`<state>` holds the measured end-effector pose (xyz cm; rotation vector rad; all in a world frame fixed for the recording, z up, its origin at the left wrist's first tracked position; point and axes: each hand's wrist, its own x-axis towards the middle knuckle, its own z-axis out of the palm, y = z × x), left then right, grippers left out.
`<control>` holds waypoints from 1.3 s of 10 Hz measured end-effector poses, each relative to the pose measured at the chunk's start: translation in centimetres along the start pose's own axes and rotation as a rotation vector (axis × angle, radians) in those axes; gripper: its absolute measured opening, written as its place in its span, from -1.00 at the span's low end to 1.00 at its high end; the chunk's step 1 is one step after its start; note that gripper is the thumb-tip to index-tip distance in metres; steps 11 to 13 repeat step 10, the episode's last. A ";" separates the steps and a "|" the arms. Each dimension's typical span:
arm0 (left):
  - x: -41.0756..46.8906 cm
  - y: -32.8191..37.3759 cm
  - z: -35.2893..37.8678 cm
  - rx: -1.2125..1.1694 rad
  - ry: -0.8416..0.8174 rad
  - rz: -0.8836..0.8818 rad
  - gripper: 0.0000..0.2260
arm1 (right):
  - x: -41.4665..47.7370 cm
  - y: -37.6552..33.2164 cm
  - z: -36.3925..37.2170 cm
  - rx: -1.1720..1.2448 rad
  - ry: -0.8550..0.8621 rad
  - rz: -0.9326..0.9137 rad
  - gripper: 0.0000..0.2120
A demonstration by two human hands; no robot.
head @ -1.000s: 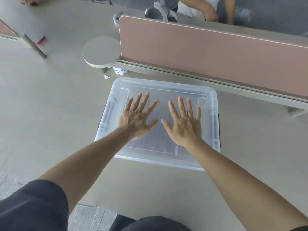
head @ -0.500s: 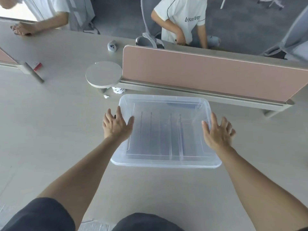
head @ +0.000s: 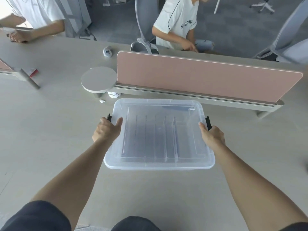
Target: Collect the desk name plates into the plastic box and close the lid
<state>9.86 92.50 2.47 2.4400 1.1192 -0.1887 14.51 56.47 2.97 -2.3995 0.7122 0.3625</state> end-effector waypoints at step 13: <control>-4.9 0.7 1.9 0.234 0.079 0.593 -0.28 | -5.9 -4.8 -3.4 -0.189 -0.218 -0.074 -0.01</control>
